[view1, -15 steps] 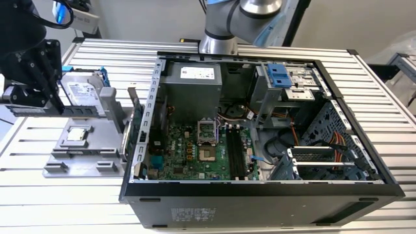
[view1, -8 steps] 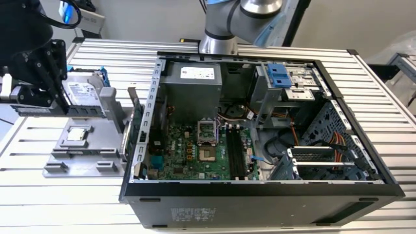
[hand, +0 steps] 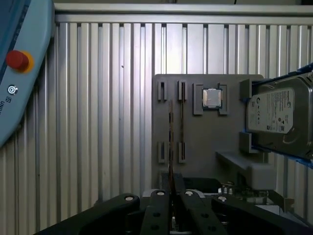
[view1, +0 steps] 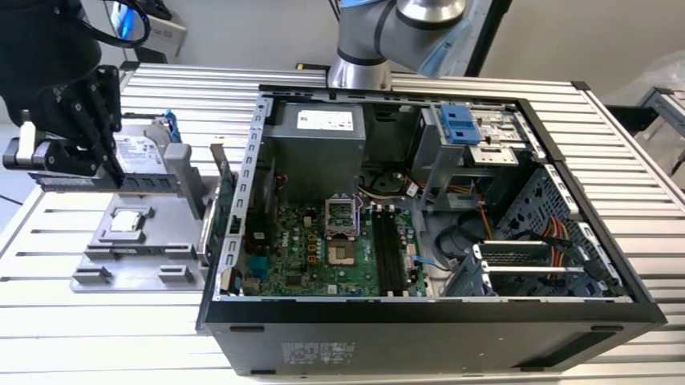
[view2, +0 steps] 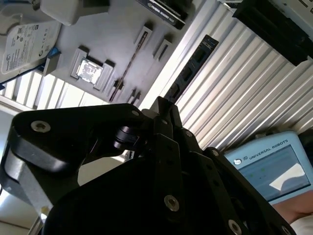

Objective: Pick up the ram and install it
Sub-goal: 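Pick up the ram and move it above insertion slot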

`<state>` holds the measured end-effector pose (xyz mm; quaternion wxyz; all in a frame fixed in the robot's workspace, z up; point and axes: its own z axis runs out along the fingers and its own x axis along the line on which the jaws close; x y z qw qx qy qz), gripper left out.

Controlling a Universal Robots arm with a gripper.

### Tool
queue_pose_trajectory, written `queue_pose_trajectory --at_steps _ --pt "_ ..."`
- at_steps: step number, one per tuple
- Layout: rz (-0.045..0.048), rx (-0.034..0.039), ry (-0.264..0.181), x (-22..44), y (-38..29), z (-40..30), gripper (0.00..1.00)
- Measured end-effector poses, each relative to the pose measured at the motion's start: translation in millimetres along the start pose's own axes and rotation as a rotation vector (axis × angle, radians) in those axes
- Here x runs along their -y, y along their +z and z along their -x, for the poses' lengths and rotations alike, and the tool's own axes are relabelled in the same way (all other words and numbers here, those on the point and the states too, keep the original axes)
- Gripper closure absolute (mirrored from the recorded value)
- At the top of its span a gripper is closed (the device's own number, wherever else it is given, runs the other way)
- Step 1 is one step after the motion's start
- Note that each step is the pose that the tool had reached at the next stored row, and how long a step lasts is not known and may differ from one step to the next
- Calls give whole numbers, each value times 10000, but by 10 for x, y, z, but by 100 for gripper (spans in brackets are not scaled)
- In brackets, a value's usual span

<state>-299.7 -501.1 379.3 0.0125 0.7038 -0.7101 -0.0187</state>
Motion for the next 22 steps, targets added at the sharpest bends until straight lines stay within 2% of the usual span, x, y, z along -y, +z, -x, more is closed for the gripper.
queue_pose_trajectory --at_steps 22 --pt "5 -1 -1 167 -8 1 100"
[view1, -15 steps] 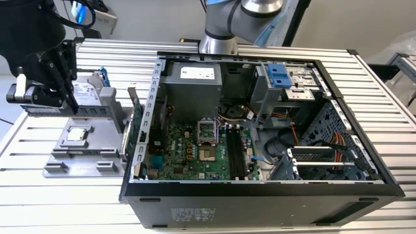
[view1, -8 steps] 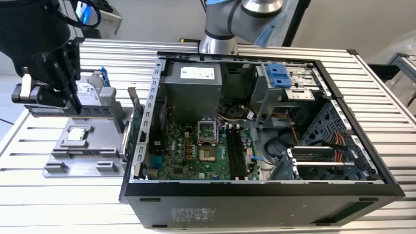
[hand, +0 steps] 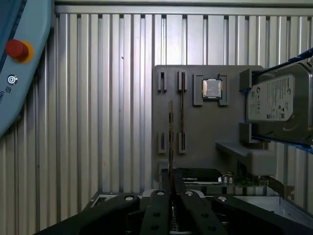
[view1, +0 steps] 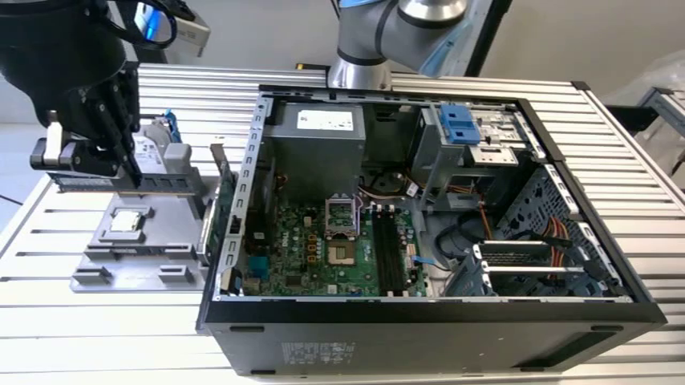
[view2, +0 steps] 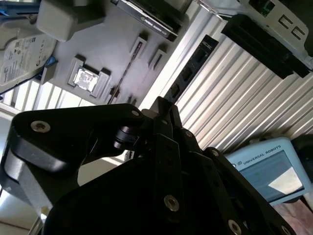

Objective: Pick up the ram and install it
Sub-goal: 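Pick up the ram and move it above insertion slot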

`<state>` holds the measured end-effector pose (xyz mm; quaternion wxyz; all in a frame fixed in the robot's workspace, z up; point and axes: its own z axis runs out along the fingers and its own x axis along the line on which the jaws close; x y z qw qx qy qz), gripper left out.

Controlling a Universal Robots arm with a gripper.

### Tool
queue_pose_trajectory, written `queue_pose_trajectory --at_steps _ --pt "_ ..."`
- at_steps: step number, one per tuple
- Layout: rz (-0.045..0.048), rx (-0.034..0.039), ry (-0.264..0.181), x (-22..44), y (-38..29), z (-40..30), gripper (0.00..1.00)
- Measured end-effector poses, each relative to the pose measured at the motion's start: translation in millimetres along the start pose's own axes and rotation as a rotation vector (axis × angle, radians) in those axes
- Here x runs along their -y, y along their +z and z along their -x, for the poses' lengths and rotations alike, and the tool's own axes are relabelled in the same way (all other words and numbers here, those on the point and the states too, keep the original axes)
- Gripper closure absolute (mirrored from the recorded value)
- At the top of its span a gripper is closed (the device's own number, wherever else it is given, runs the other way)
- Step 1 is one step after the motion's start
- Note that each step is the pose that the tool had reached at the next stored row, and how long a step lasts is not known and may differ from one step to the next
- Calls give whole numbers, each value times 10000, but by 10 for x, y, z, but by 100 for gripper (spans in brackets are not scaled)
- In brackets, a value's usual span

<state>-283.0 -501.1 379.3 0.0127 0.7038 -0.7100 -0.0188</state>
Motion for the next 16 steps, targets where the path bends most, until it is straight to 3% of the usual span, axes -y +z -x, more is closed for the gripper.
queue_pose_trajectory --at_steps 16 --pt "17 0 1 161 -7 1 100"
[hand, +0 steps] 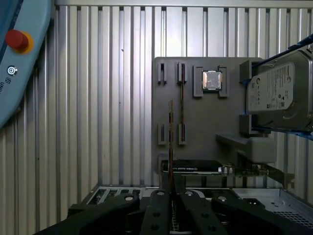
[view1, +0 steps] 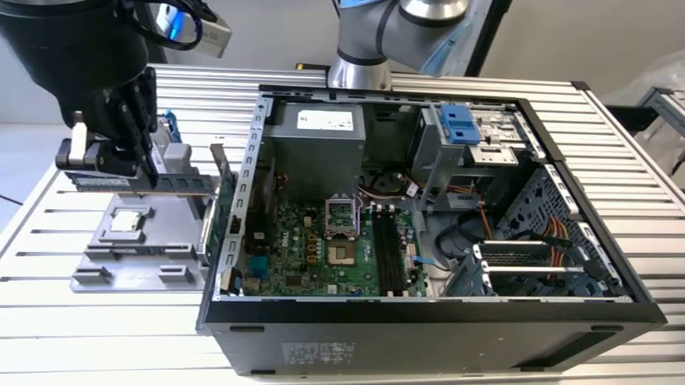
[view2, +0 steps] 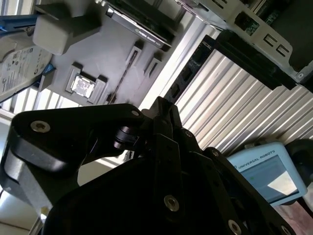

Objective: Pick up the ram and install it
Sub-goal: 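Pick up the ram and move it above insertion slot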

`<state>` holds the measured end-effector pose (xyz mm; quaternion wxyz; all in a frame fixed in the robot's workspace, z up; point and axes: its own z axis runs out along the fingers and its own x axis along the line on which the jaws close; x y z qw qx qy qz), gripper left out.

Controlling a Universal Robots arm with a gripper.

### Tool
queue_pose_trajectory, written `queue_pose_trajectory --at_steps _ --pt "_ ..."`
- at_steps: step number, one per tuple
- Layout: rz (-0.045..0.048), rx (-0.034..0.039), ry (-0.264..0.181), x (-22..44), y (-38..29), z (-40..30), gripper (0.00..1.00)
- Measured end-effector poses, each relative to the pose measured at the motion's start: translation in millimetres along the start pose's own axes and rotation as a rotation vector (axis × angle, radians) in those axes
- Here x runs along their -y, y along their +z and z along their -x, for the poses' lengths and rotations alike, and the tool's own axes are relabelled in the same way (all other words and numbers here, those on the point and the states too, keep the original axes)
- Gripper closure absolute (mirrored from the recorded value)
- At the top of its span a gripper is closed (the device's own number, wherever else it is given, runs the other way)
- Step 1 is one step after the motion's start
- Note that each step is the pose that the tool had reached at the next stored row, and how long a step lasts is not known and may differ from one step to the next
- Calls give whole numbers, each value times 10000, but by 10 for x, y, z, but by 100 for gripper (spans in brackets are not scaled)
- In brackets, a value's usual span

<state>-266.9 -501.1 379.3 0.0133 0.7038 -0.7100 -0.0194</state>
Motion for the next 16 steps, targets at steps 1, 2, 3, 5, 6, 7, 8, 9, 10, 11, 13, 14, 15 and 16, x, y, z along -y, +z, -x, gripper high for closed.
queue_pose_trajectory --at_steps 1,2,3,5,6,7,8,9,10,11,13,14,15,16 --pt "0 1 0 10 0 0 100" --pt "2 1 0 21 0 0 100" --pt "4 1 0 32 -1 0 100" --pt "8 0 0 55 -3 1 100" --pt "9 1 0 67 -3 1 100" --pt "12 0 0 79 -3 1 100" --pt "14 0 0 91 -4 1 100" --pt "16 0 0 103 -5 1 100" --pt "18 0 1 116 -5 1 100" --pt "20 1 1 129 -6 1 100" --pt "25 0 0 156 -7 2 100" --pt "27 0 0 168 -7 2 100" --pt "29 0 0 180 -8 2 100" --pt "30 0 0 191 -9 2 100"
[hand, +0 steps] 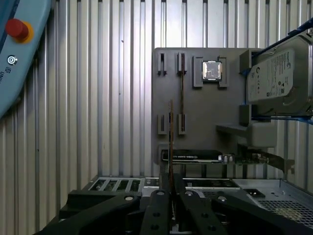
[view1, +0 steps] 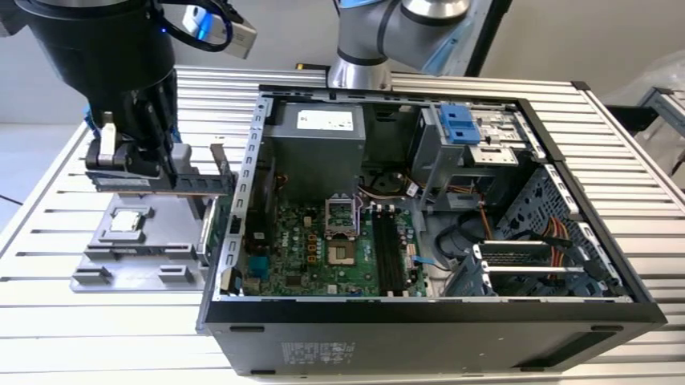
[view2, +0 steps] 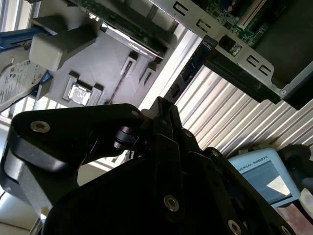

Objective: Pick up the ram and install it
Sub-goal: 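Pick up the ram and move it above insertion slot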

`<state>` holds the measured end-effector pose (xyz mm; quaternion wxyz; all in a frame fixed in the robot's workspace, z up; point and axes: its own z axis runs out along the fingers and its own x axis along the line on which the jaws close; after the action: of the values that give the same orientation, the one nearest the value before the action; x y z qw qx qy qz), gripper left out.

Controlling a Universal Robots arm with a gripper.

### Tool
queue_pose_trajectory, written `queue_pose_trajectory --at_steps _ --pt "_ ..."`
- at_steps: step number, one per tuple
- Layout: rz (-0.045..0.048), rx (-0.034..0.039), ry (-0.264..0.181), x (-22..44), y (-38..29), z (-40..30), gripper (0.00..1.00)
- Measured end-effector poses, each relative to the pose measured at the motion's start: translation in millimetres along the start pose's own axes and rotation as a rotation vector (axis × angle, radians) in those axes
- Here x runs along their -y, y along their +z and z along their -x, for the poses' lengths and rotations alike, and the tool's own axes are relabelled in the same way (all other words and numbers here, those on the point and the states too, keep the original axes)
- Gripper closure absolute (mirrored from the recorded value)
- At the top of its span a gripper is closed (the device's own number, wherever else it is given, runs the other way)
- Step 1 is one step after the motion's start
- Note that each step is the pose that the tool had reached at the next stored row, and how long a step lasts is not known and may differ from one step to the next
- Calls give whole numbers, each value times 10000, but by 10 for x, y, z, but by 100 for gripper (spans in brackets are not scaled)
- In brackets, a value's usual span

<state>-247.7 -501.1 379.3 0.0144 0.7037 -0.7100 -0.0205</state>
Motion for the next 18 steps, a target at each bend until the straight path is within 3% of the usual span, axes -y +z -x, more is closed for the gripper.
queue_pose_trajectory --at_steps 18 --pt "9 -1 0 150 -8 1 100"
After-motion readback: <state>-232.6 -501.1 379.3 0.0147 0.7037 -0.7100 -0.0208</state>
